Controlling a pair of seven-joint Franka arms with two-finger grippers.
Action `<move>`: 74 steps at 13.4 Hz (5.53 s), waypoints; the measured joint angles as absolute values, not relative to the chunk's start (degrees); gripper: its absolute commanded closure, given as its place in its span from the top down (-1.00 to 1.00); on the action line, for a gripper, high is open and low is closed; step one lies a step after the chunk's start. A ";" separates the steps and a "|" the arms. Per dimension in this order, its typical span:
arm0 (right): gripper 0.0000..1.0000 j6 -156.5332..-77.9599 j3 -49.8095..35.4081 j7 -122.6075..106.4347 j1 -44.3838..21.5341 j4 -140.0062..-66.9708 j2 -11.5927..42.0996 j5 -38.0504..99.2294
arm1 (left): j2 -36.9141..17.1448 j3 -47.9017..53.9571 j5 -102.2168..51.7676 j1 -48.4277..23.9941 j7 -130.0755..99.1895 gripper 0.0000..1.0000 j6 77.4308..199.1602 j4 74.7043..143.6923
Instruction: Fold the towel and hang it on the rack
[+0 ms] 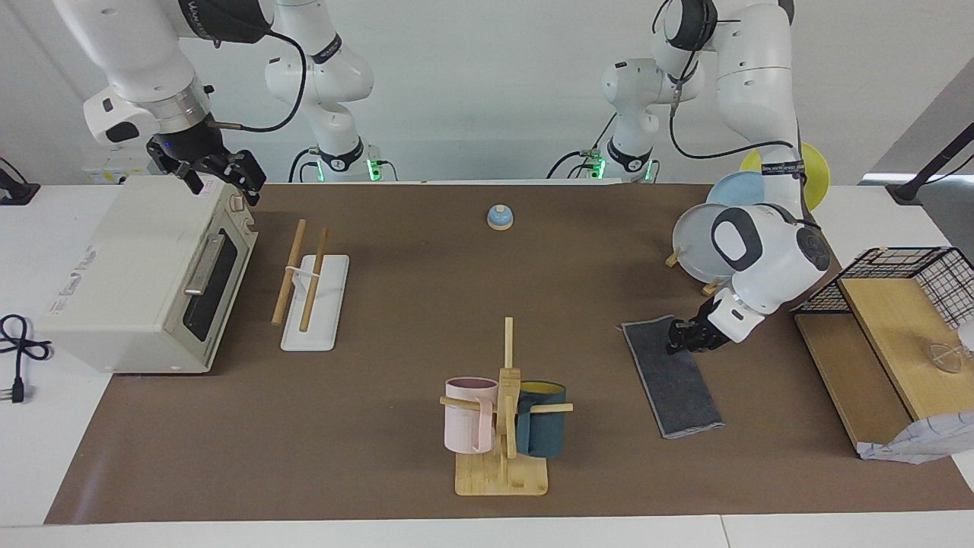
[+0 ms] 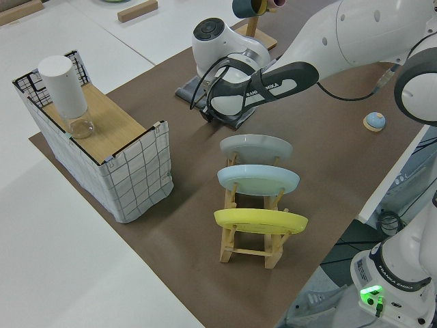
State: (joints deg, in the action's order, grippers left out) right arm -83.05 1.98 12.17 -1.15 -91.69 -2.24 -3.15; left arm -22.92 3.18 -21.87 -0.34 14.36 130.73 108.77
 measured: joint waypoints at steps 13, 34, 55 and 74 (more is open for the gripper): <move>1.00 -97.19 1.74 35.77 -3.47 -105.40 -7.37 24.55 | -18.60 3.42 -14.48 -4.33 -22.53 -1.00 110.82 93.00; 1.00 -118.68 -0.51 70.16 -16.54 -107.86 -8.16 43.70 | -2.85 19.21 -24.71 -11.94 -120.84 -1.00 112.00 92.41; -1.00 -125.84 -0.60 73.58 -20.66 -107.28 -0.45 47.21 | -1.17 20.16 -25.21 -14.87 -131.26 -1.00 120.85 97.14; -1.00 -111.87 -0.26 49.99 -18.85 -109.76 -1.63 21.82 | 0.73 19.46 -25.22 -15.93 -127.90 1.00 122.22 101.01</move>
